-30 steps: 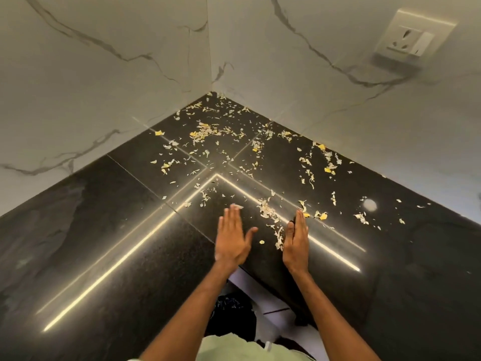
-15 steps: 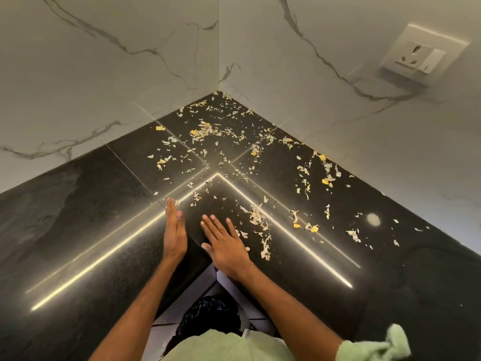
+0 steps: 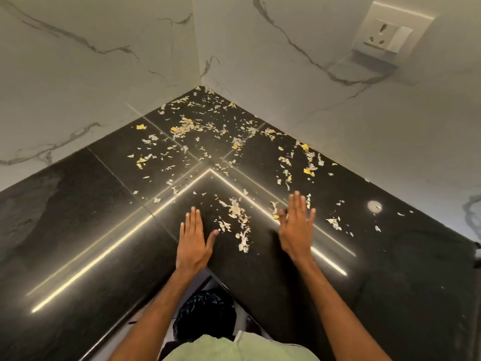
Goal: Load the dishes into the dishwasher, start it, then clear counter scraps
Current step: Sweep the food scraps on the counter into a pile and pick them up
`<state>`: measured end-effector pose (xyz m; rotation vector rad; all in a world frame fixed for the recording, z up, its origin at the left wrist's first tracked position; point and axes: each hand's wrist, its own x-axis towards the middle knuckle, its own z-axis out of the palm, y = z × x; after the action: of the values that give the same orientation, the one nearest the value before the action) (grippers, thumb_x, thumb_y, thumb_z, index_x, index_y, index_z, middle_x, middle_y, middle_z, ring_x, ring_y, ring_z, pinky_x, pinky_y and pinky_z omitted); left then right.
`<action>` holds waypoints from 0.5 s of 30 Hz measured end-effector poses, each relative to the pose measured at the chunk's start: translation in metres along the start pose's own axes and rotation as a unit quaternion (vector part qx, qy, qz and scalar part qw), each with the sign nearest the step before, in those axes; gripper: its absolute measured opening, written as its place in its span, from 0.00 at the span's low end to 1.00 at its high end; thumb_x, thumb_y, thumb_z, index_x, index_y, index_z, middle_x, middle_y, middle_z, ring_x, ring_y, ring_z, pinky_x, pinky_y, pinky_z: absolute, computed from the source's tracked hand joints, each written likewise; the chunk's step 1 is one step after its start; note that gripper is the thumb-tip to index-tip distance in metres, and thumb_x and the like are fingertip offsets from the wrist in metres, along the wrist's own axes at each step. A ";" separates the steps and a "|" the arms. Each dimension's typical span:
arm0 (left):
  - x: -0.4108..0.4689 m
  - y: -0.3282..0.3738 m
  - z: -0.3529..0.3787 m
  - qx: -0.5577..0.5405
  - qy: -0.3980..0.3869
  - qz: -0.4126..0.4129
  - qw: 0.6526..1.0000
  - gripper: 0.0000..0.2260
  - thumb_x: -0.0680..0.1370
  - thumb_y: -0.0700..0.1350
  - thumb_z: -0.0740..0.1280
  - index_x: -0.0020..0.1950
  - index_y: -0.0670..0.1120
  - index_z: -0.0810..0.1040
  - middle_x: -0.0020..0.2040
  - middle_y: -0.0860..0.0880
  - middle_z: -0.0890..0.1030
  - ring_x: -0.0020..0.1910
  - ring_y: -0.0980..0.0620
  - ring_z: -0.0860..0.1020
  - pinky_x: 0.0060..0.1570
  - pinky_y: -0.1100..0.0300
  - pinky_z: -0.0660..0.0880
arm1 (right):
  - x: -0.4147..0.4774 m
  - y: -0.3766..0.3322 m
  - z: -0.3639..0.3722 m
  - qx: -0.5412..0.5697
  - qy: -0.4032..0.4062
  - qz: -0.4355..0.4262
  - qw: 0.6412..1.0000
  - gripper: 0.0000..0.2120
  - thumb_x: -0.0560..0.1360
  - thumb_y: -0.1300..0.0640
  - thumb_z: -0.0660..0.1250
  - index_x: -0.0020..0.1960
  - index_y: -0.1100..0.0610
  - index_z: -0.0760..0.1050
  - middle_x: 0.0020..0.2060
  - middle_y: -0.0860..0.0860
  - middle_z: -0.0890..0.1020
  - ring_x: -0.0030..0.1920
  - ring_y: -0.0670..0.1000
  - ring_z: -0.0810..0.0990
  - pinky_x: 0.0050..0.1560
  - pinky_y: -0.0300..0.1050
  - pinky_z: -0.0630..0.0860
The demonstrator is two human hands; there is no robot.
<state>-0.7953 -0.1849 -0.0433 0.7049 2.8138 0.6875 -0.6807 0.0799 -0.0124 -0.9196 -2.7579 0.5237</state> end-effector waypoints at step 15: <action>0.024 0.152 0.081 0.055 -0.042 0.080 0.994 0.42 0.79 0.70 0.39 0.80 0.40 0.39 0.81 0.45 0.38 0.79 0.49 0.36 0.79 0.49 0.46 | 0.023 0.263 -0.082 0.027 0.059 0.272 0.960 0.33 0.83 0.41 0.46 0.81 0.60 0.48 0.80 0.56 0.52 0.80 0.53 0.49 0.79 0.56 0.45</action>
<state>-0.7336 -0.0220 -0.0437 0.9638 2.7573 0.5155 -0.5326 0.3120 -0.0370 -1.6458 -2.3526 0.5939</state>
